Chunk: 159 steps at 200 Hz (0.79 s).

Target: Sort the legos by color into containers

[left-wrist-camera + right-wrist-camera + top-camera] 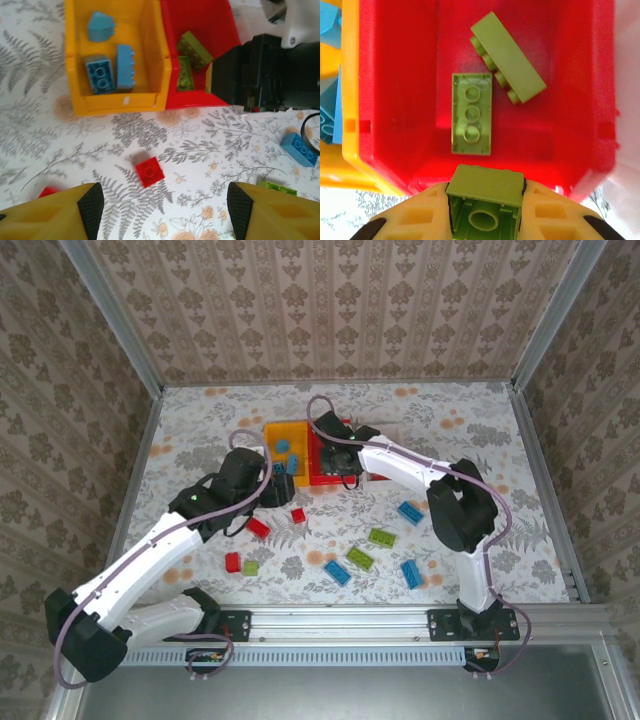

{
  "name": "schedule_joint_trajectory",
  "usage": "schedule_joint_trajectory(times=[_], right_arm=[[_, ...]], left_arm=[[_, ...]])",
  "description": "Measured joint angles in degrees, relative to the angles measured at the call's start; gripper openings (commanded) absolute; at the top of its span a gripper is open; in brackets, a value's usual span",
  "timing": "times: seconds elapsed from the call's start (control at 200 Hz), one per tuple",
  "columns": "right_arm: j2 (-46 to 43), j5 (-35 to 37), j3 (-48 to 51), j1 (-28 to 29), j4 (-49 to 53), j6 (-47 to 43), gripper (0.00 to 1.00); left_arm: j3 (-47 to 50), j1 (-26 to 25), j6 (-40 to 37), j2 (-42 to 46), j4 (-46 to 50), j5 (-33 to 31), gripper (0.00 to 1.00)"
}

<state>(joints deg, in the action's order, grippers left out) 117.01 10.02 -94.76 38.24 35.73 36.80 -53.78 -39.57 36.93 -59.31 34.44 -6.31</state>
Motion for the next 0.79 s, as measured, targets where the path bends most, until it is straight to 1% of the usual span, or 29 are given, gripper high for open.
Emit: schedule_joint_trajectory(times=[0.08,0.21,0.35,0.495,0.595,0.73,0.795], right_arm=[[1.1,0.2,-1.7,0.0,0.8,-0.7,0.37],[1.8,0.4,-3.1,0.0,1.9,-1.2,0.49],[1.8,1.1,-3.2,0.3,2.3,-2.4,0.6],[0.5,2.0,-2.3,1.1,1.7,-4.2,0.64],[-3.8,2.5,2.1,2.0,-0.4,-6.1,0.66],[-14.1,2.4,12.2,3.1,-6.7,-10.1,0.71],[-19.3,1.3,17.0,3.5,-9.8,-11.8,0.71]], left_arm=[[1.3,1.4,1.8,1.5,2.3,-0.1,0.69],[3.9,3.9,4.9,3.1,6.1,-0.2,0.69],[6.1,5.3,7.3,5.5,8.9,0.0,0.69],[6.9,7.1,8.8,6.6,10.2,0.6,0.67],[7.3,7.5,9.2,5.6,10.4,1.8,0.66],[7.6,7.2,9.1,2.8,11.3,4.4,0.66],[8.3,6.0,9.1,1.5,11.8,5.7,0.67]])
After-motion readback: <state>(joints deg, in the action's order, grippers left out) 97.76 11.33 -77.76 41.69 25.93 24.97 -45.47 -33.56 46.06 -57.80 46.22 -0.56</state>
